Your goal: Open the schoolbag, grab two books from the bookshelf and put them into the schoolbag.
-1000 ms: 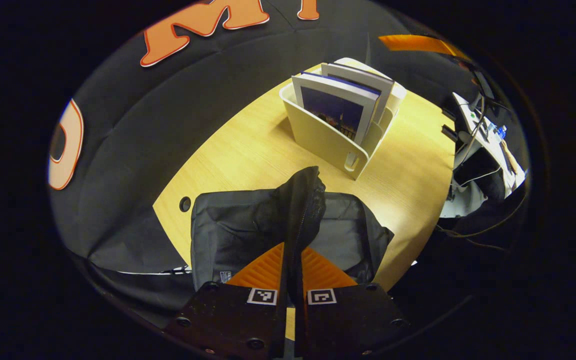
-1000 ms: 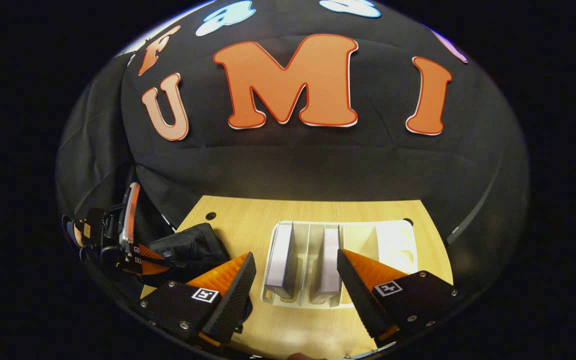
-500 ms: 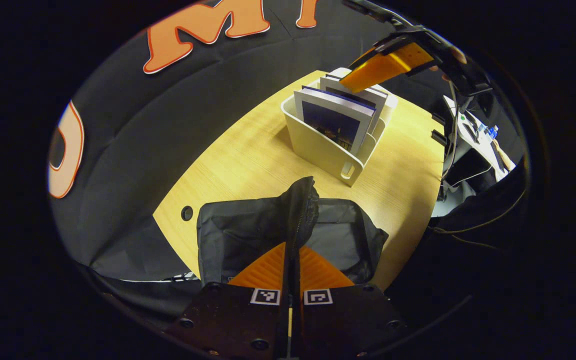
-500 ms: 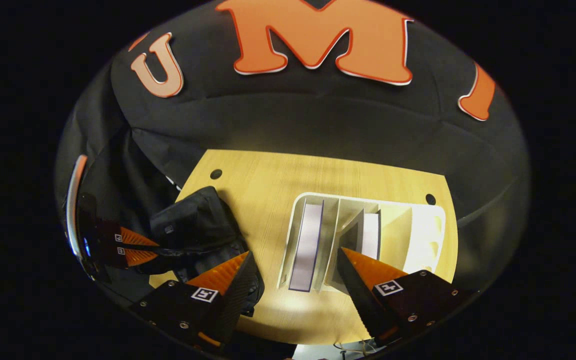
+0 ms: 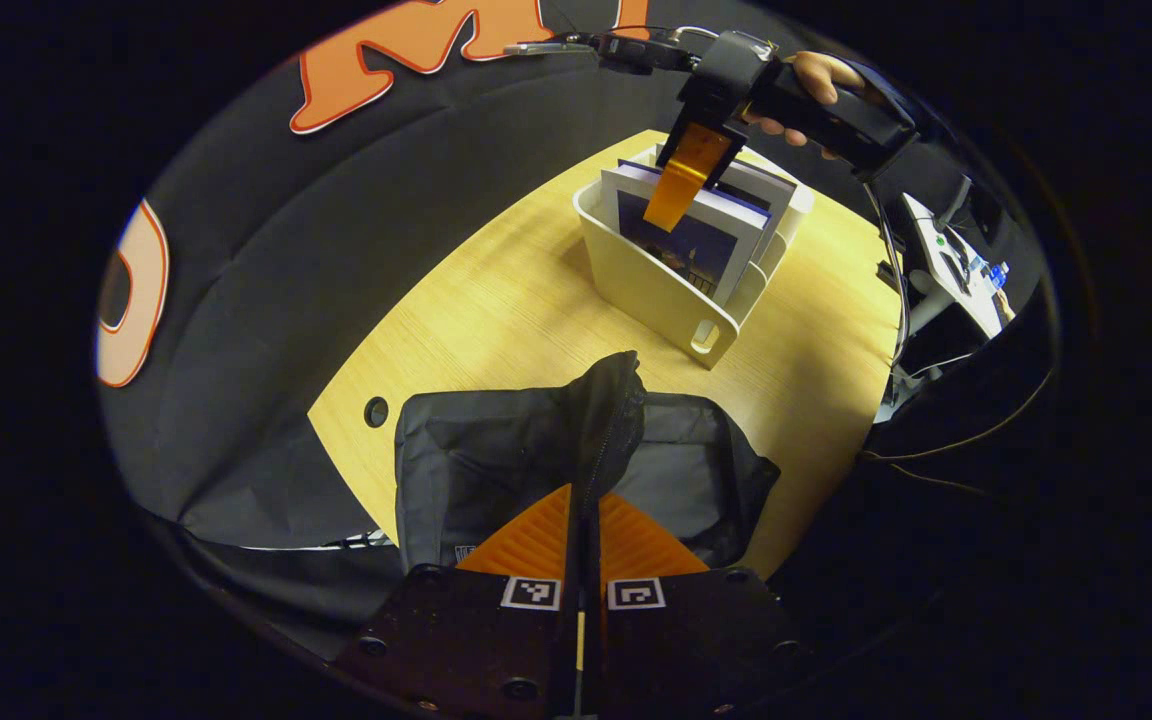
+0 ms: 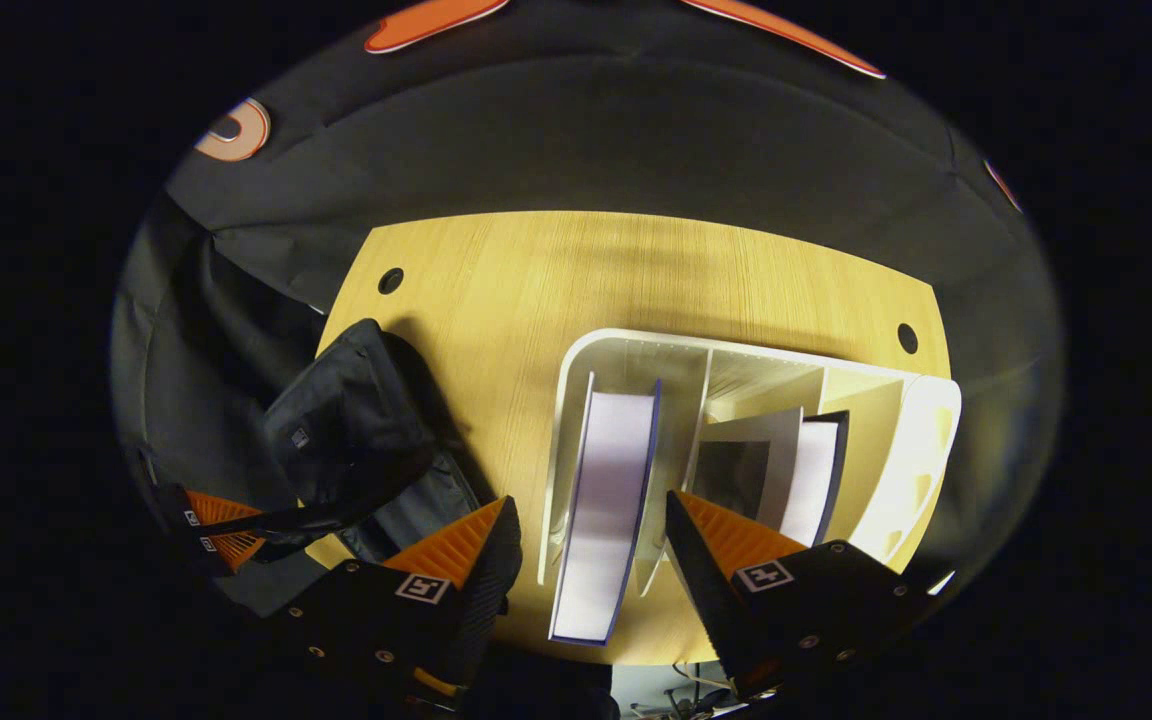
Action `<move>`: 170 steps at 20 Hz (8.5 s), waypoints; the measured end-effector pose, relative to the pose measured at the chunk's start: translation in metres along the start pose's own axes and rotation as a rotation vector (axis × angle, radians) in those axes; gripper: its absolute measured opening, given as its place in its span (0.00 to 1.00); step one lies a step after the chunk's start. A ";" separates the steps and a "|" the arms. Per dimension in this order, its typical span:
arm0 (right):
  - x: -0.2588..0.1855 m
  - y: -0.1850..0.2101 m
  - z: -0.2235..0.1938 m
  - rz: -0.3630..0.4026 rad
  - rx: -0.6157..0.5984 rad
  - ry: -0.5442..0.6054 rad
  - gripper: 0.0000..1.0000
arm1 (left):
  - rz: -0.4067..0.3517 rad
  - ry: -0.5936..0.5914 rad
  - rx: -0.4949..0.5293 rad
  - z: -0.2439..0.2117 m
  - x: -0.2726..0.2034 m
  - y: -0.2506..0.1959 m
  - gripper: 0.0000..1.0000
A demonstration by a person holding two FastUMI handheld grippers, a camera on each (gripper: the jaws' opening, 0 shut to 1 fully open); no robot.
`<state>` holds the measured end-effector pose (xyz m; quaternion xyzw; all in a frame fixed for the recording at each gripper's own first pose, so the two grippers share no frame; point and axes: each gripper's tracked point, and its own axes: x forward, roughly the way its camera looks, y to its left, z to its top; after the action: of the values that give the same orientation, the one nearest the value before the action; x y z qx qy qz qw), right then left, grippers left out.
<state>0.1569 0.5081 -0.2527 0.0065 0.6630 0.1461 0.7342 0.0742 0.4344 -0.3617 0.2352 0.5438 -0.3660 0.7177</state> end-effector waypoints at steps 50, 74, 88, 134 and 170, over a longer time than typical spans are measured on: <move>-0.132 0.064 -0.113 0.368 0.457 -0.420 0.37 | -0.023 -0.073 0.082 0.013 -0.006 0.021 0.03; 0.049 0.201 -0.104 0.645 0.738 -0.354 0.37 | -0.088 -0.213 0.012 0.019 -0.020 -0.024 0.01; 0.106 0.234 -0.071 0.632 0.762 -0.345 0.40 | -0.105 -0.211 -0.051 0.023 -0.009 -0.046 0.01; 0.008 -0.098 -0.018 0.002 0.091 -0.017 0.60 | 0.006 -0.107 -0.463 0.011 0.028 -0.034 0.01; -0.115 -0.003 -0.095 0.311 0.438 -0.258 0.34 | -0.021 -0.161 -0.342 0.009 0.023 -0.012 0.01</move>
<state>0.0562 0.4626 -0.1531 0.2847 0.5711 0.1082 0.7623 0.0739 0.4139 -0.3798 0.0741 0.5414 -0.2935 0.7844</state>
